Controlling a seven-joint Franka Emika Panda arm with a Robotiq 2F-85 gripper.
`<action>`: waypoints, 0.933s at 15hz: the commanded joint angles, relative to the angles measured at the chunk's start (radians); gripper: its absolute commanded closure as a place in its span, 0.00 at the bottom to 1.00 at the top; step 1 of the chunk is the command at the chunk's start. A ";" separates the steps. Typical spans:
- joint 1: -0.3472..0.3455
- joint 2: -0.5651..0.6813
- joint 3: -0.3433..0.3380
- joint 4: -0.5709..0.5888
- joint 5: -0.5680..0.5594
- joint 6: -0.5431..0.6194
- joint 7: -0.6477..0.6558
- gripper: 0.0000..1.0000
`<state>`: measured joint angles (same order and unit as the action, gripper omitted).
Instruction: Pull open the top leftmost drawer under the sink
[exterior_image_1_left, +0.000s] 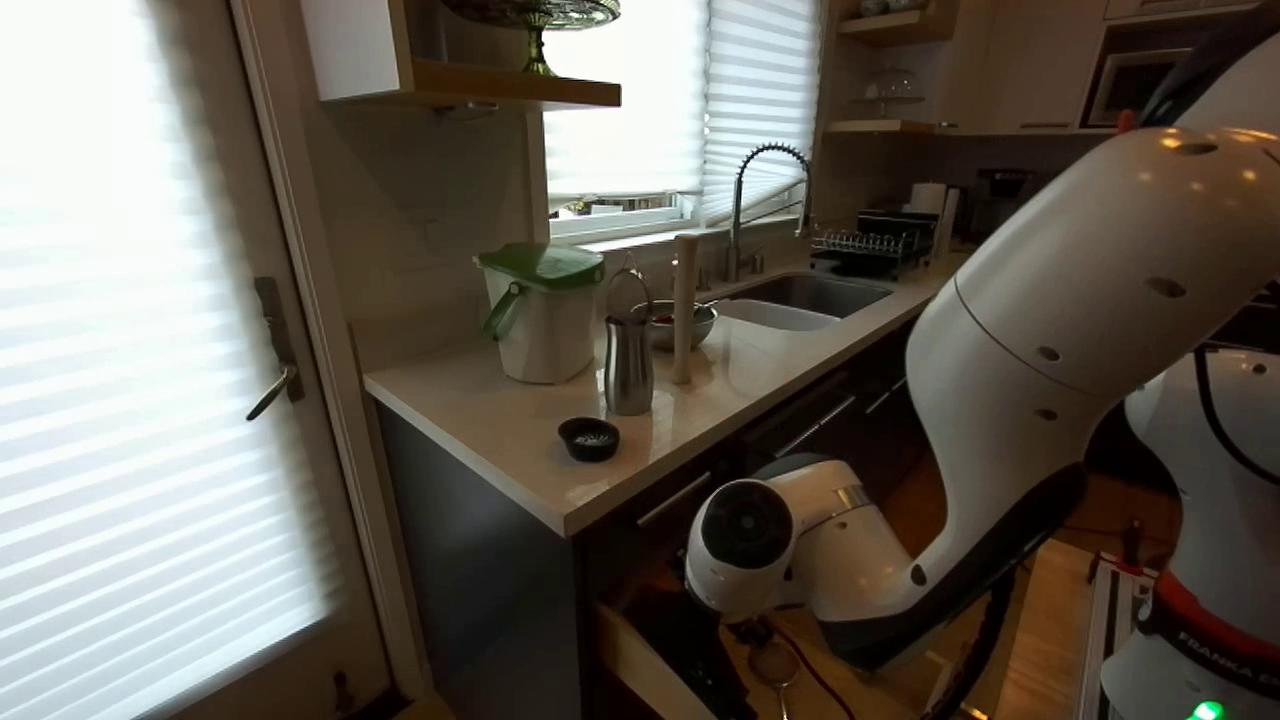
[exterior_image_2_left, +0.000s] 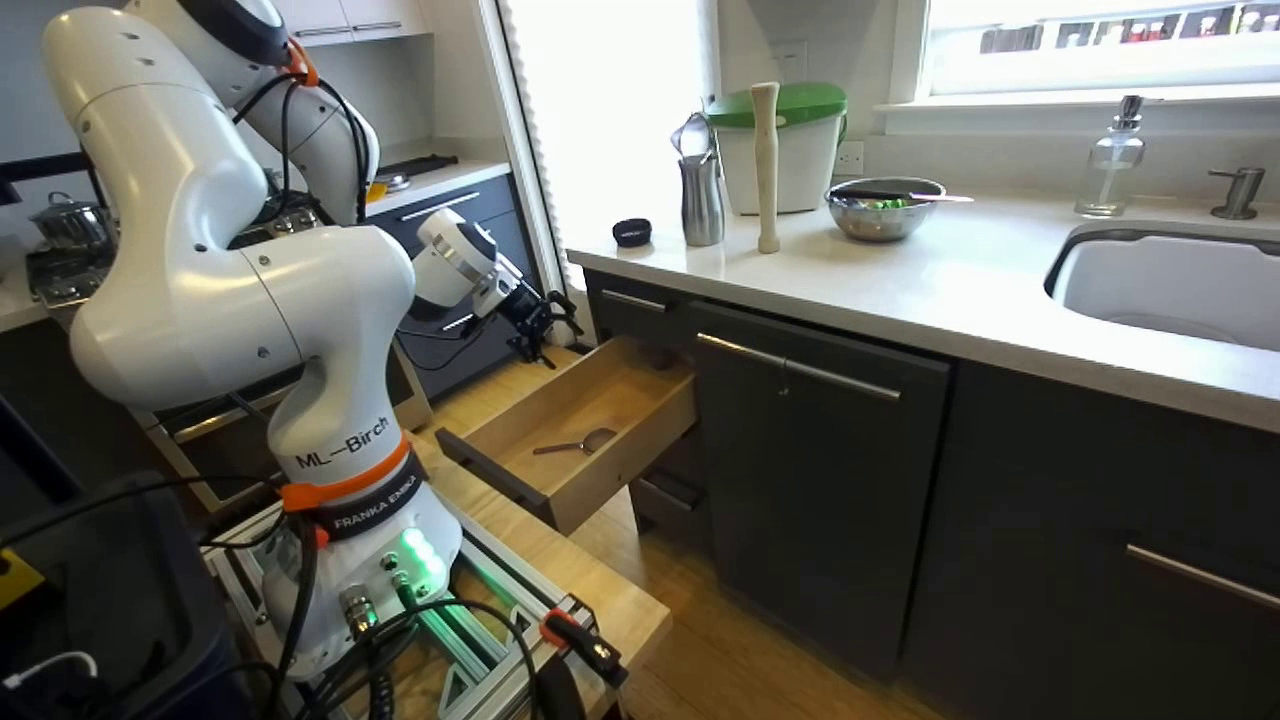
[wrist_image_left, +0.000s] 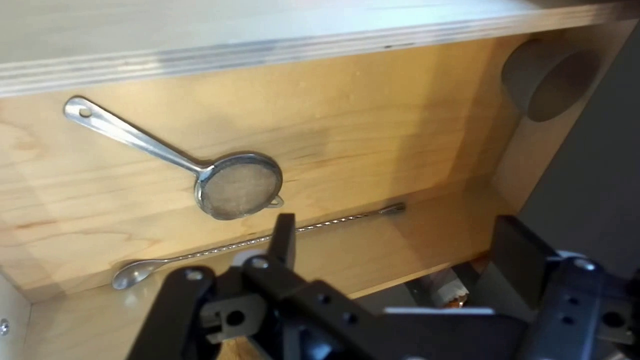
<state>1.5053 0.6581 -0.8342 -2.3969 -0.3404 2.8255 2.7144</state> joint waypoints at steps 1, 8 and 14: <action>0.005 0.001 -0.013 -0.011 0.002 0.038 -0.022 0.00; 0.032 -0.063 -0.047 -0.153 0.085 0.262 -0.146 0.00; 0.154 -0.026 -0.153 -0.185 0.249 0.266 -0.246 0.00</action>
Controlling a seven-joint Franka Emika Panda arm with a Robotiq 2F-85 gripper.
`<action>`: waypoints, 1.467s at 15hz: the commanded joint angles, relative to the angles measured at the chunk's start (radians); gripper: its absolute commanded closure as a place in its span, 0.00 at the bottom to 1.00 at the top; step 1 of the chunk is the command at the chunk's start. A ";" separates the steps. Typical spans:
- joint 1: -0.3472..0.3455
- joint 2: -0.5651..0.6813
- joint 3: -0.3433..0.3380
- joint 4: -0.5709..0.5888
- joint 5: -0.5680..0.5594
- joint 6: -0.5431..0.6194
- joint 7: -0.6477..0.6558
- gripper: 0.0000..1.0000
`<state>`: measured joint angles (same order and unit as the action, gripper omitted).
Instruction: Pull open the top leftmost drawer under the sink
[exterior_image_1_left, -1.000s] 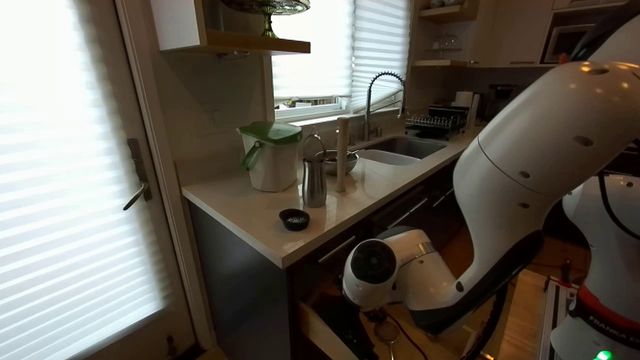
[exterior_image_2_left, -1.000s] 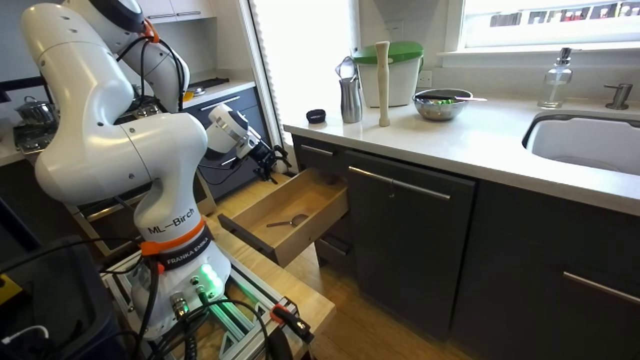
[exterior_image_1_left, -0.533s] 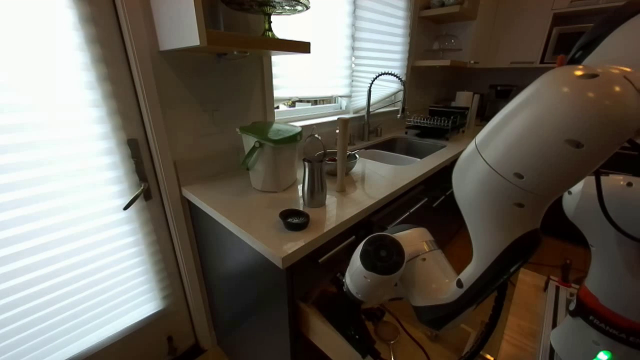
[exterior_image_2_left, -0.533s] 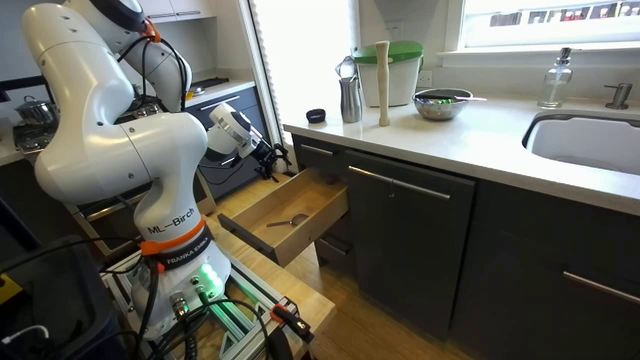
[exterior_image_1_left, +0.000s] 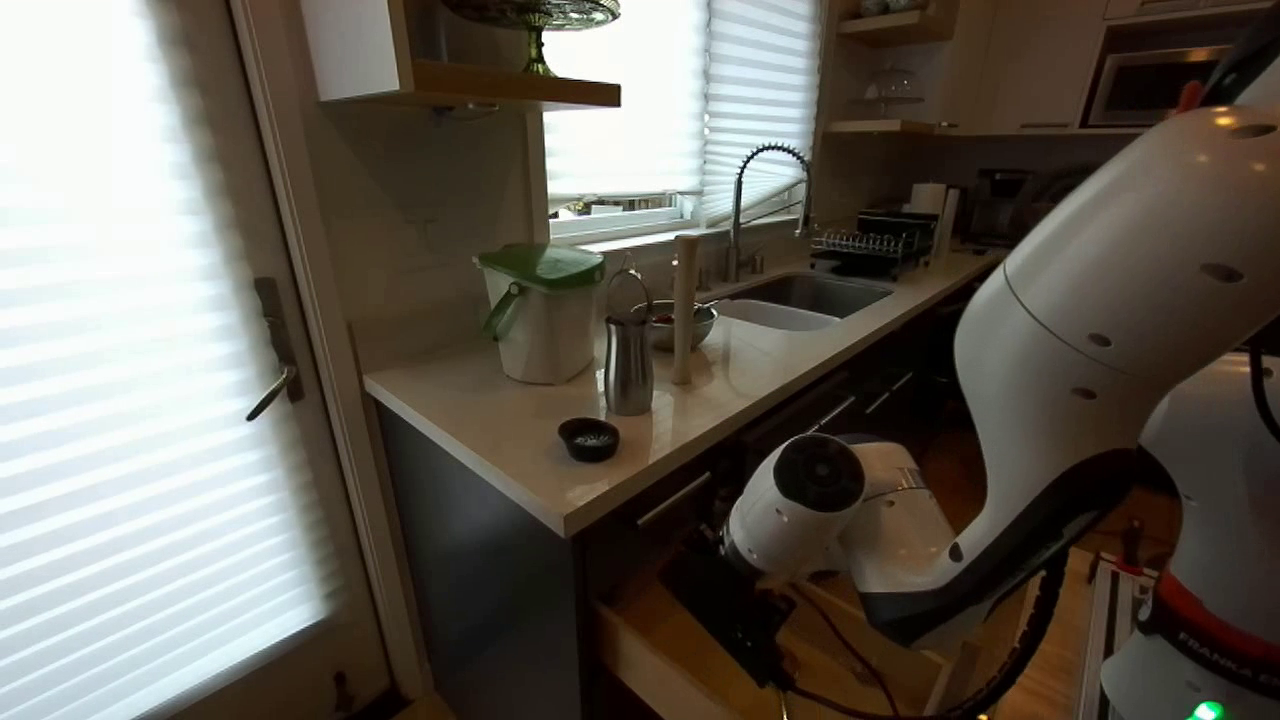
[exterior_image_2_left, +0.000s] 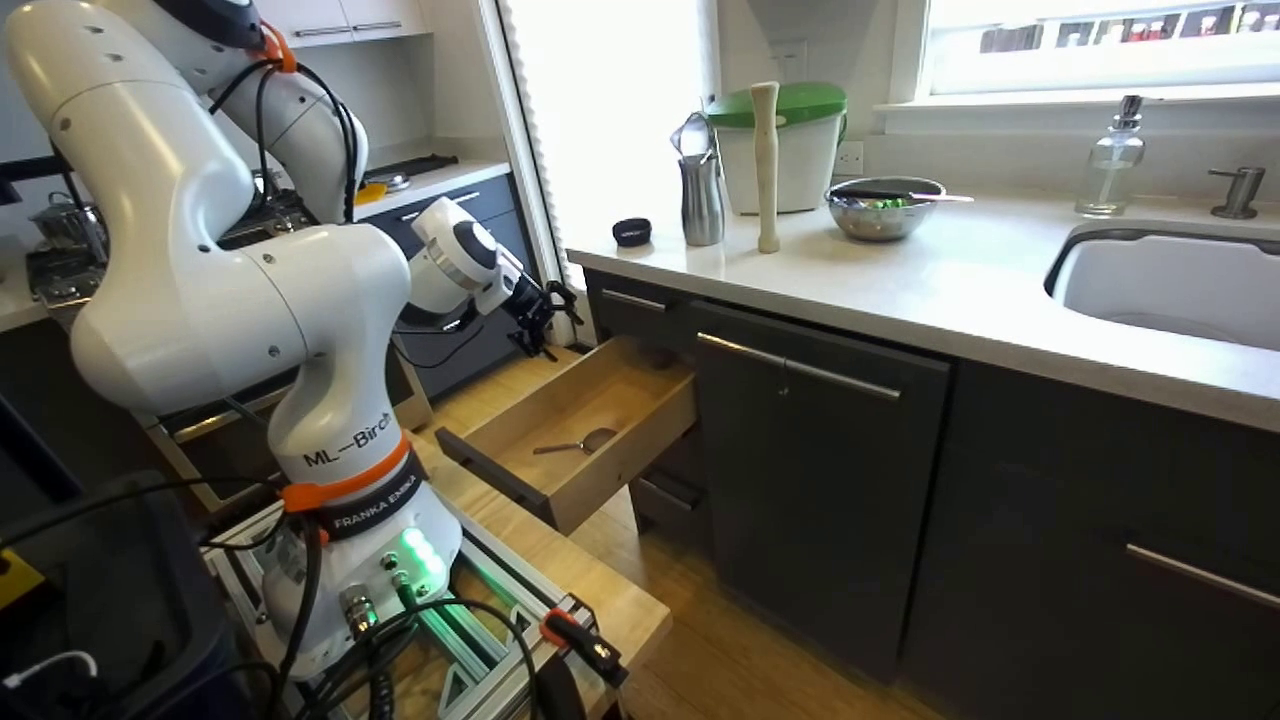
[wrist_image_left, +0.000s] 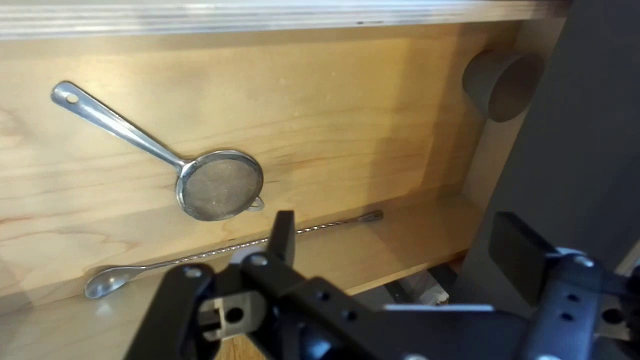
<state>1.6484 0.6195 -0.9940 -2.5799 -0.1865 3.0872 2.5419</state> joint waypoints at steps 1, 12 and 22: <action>0.038 0.013 -0.012 -0.009 0.106 0.004 -0.075 0.00; 0.052 0.065 -0.041 -0.006 0.352 0.085 -0.144 0.00; -0.076 0.046 0.015 -0.040 0.562 0.321 -0.413 0.00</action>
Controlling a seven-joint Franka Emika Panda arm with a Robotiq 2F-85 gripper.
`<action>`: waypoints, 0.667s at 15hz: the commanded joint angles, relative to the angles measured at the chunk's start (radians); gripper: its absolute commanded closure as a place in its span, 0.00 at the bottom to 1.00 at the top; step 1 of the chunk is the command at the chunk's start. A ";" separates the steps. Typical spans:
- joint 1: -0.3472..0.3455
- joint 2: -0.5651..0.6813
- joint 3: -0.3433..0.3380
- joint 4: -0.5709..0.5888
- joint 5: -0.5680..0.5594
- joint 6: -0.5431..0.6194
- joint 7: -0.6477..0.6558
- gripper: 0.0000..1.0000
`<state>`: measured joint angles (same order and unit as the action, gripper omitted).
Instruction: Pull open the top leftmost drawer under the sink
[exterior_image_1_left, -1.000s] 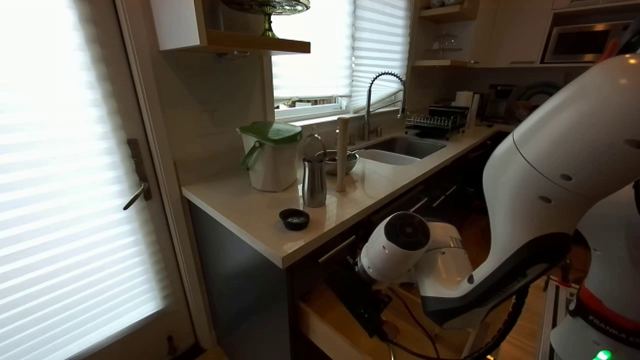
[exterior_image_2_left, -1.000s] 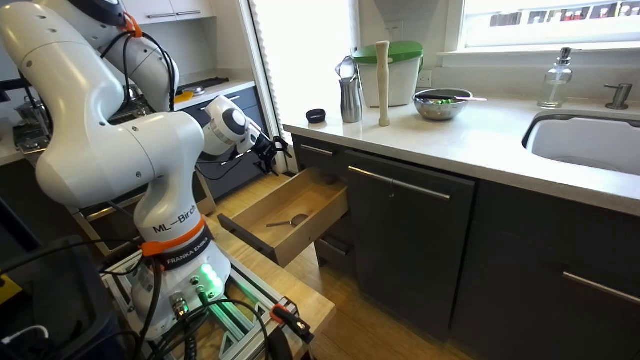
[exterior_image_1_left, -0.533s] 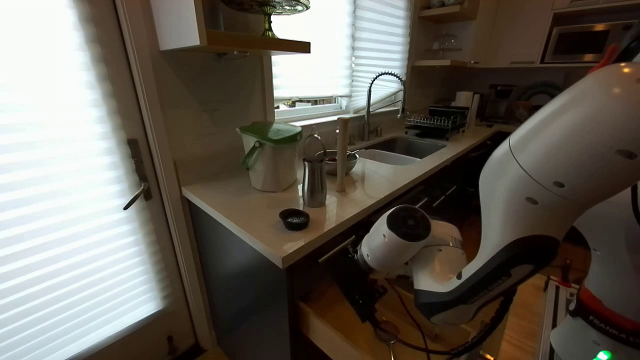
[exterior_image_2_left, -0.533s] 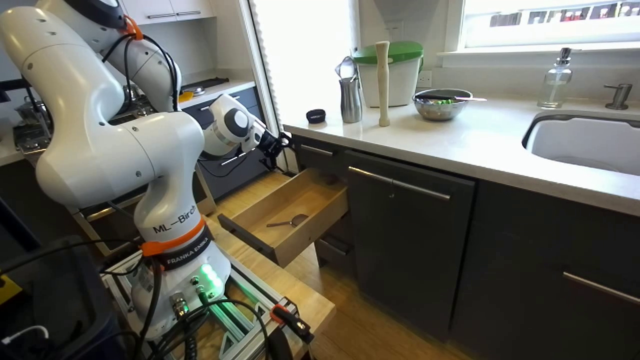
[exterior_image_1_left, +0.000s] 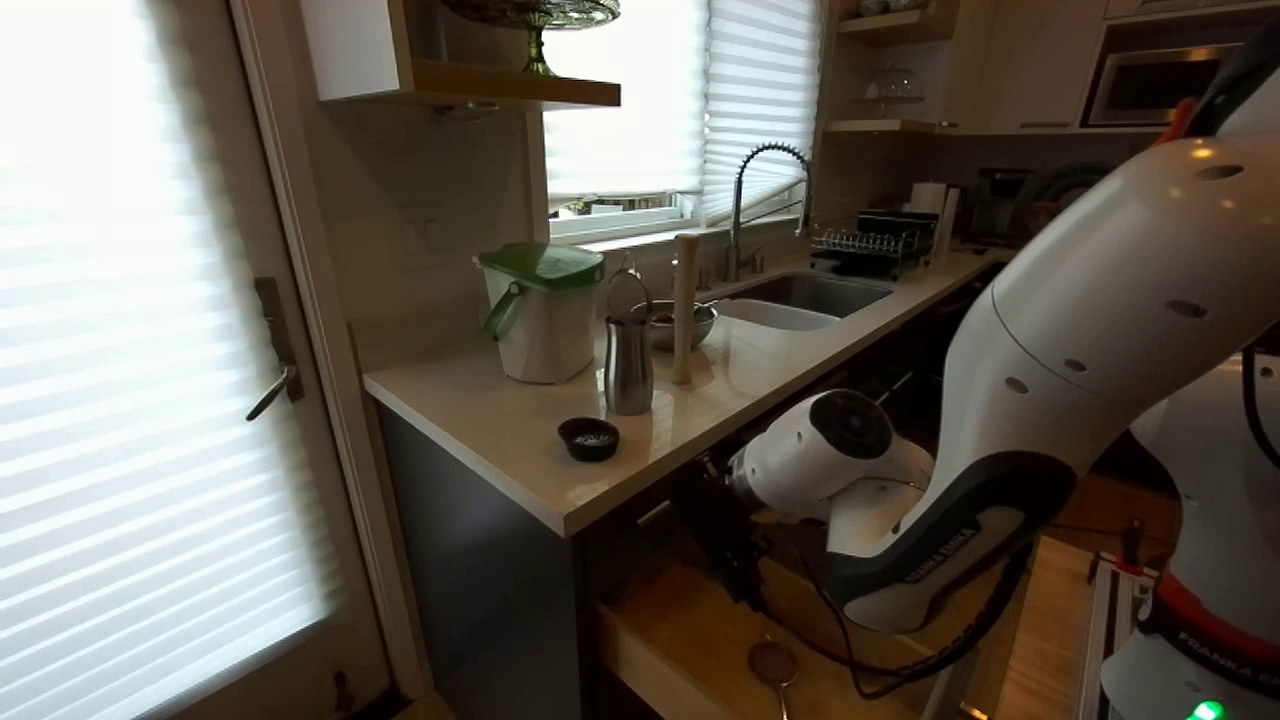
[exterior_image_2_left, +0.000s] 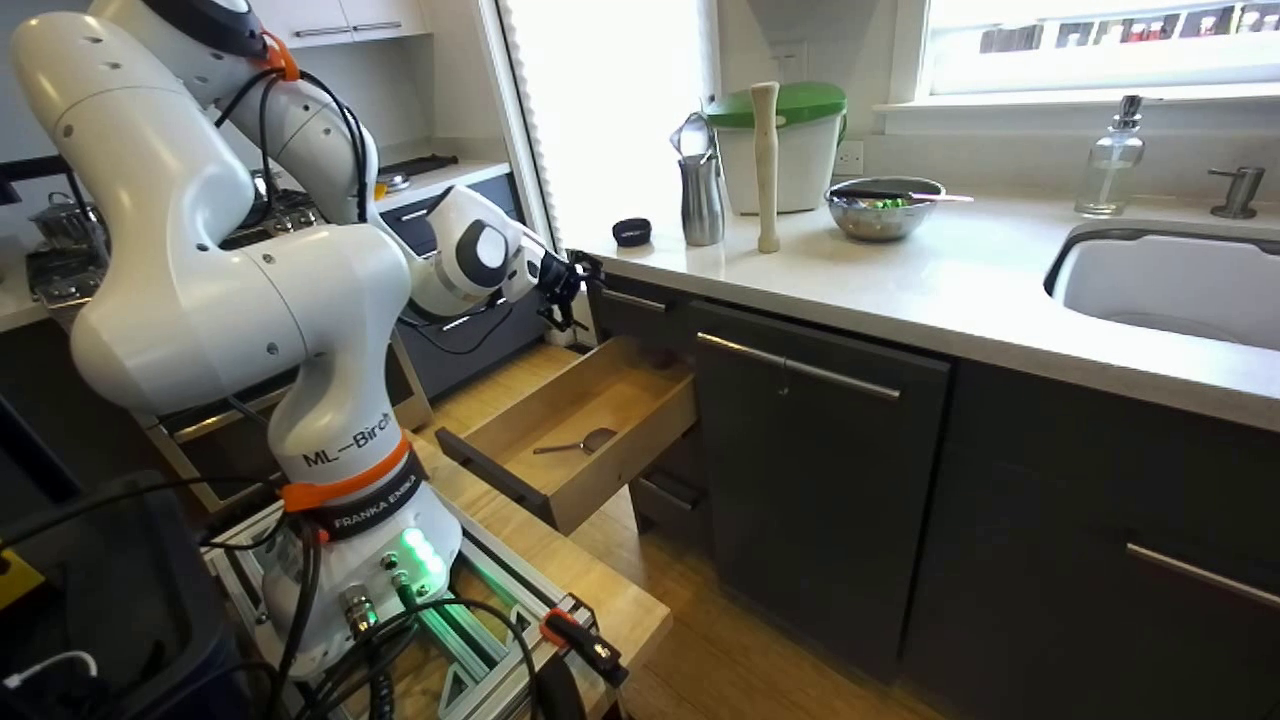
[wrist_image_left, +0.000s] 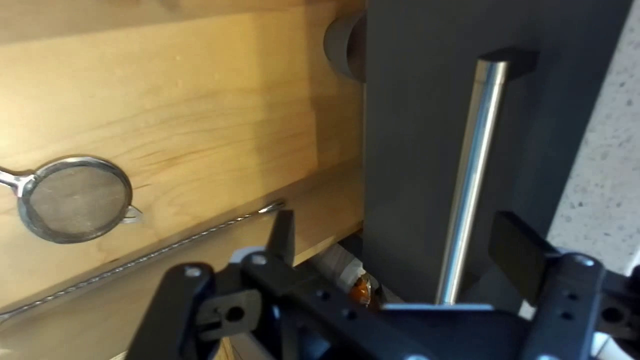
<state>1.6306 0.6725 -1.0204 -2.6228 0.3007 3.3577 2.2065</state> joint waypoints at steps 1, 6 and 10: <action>-0.083 -0.009 0.060 0.012 0.094 0.062 -0.103 0.00; -0.231 -0.021 0.182 0.050 0.164 0.100 -0.211 0.00; -0.346 -0.010 0.267 0.092 0.212 0.135 -0.303 0.00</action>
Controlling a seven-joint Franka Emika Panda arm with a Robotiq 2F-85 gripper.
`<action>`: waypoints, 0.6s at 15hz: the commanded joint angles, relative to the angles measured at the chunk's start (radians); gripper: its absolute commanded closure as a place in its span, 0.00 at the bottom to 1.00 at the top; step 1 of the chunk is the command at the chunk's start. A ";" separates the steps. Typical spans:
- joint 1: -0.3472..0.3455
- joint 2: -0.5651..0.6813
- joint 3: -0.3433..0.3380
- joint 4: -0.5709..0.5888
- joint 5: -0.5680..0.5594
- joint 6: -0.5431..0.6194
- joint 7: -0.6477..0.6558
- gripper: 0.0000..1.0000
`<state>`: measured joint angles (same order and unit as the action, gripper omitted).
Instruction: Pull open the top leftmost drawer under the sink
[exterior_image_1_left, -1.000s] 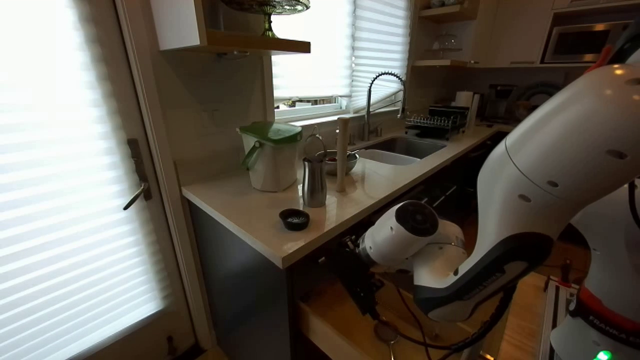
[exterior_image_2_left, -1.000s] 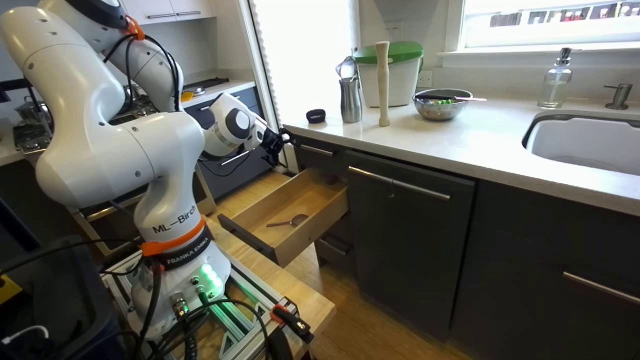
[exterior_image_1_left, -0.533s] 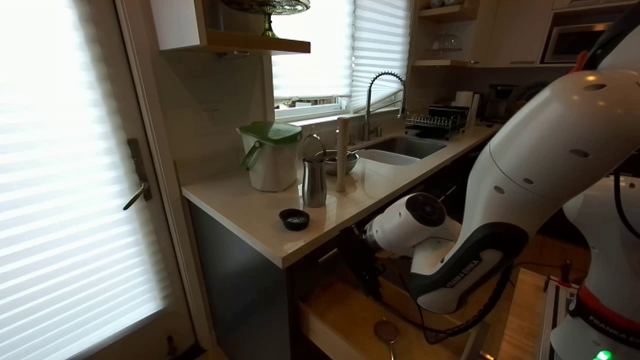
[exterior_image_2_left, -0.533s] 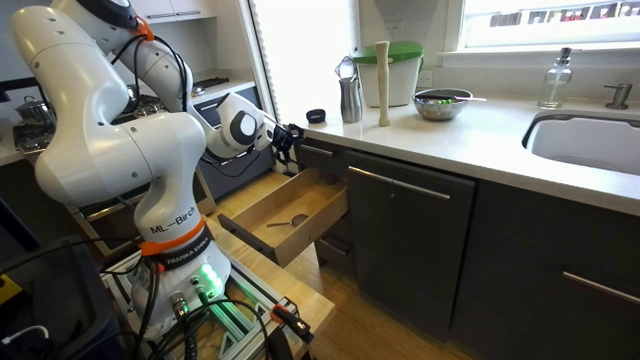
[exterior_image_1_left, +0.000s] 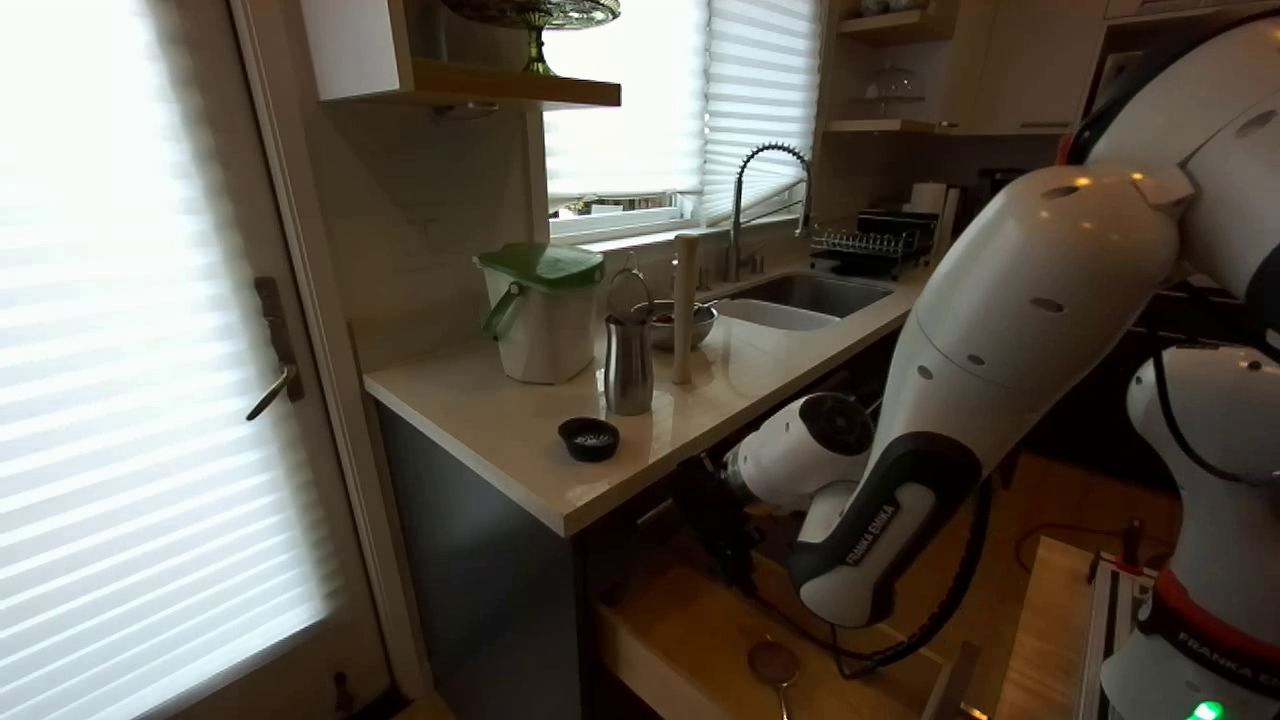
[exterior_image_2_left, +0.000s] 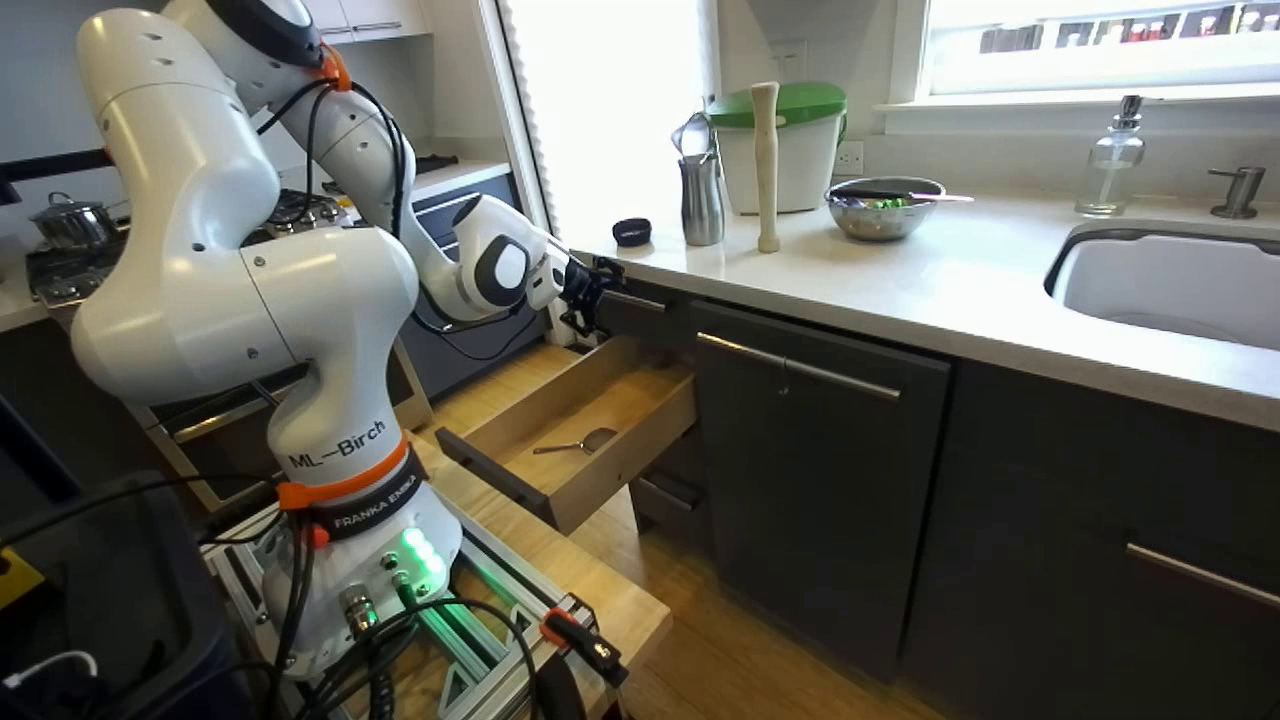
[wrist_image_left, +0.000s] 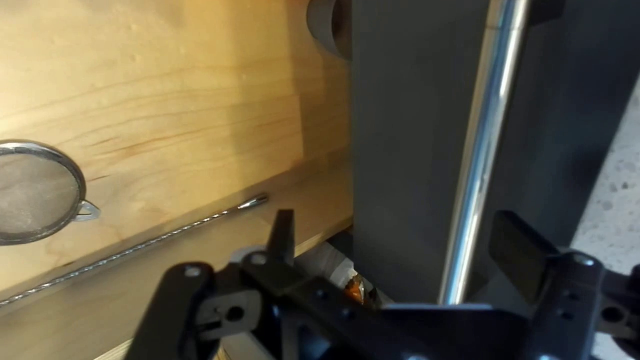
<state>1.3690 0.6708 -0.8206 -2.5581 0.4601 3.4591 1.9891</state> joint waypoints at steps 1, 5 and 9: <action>-0.106 -0.007 0.082 0.035 0.064 0.046 -0.116 0.00; -0.204 -0.008 0.160 0.078 0.090 0.055 -0.252 0.00; -0.227 0.004 0.168 0.096 0.042 -0.050 -0.275 0.00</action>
<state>1.1485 0.6710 -0.6517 -2.4728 0.5189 3.4934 1.7355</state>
